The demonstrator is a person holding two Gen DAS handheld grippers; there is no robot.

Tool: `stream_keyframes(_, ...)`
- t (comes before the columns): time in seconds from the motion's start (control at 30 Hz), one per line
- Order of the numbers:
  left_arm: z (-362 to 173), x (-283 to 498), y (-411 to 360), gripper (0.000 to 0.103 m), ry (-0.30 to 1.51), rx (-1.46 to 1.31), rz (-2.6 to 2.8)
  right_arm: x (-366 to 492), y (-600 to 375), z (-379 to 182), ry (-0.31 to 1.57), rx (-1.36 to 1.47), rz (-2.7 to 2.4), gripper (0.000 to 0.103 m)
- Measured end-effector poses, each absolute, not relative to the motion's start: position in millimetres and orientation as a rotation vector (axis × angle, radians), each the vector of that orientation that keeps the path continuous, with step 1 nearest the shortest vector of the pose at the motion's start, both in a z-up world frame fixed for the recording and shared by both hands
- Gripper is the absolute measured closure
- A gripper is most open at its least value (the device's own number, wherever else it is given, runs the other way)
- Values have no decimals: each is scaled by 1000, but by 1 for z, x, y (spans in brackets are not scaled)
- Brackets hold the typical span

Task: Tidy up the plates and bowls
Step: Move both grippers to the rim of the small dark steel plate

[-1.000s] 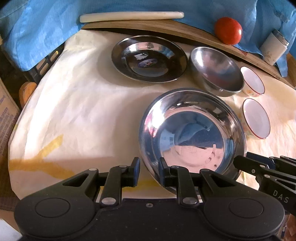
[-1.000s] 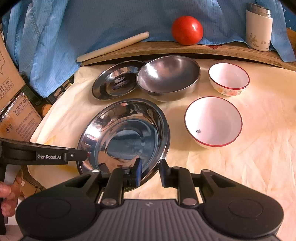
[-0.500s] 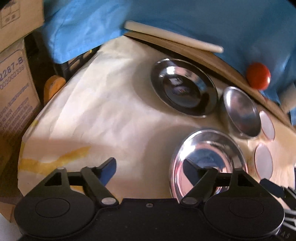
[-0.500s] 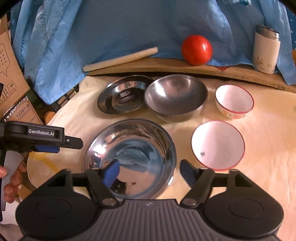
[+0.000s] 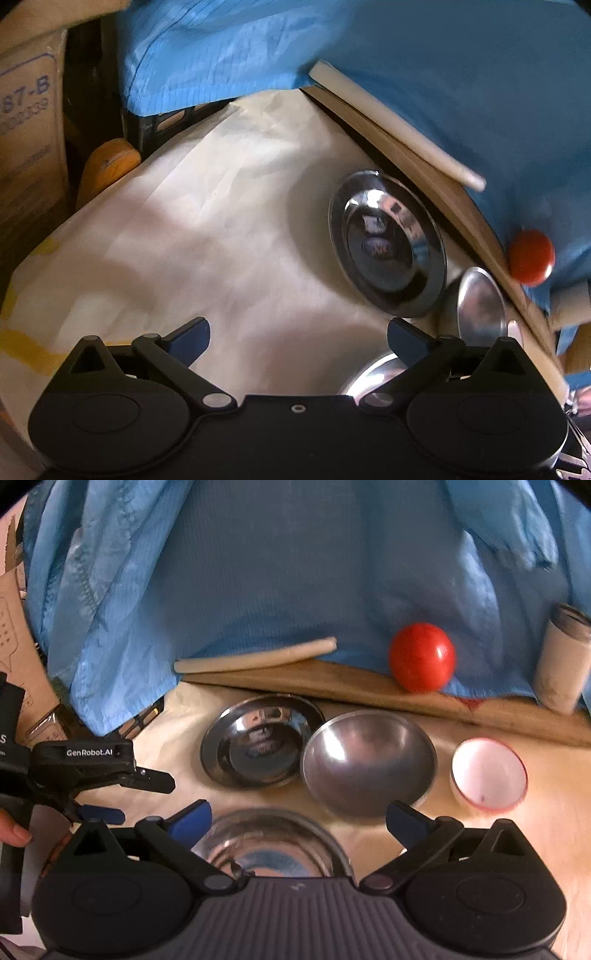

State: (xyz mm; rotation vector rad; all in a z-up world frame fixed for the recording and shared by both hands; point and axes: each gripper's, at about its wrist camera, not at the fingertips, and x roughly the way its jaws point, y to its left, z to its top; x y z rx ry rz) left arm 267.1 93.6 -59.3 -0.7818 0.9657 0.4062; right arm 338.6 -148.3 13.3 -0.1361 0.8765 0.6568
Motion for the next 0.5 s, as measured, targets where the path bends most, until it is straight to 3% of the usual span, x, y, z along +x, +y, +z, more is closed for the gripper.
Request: stream_keyframes(0.5,-83,305,104,1,969,-837,386,429,-83,14,925,-176,762,0)
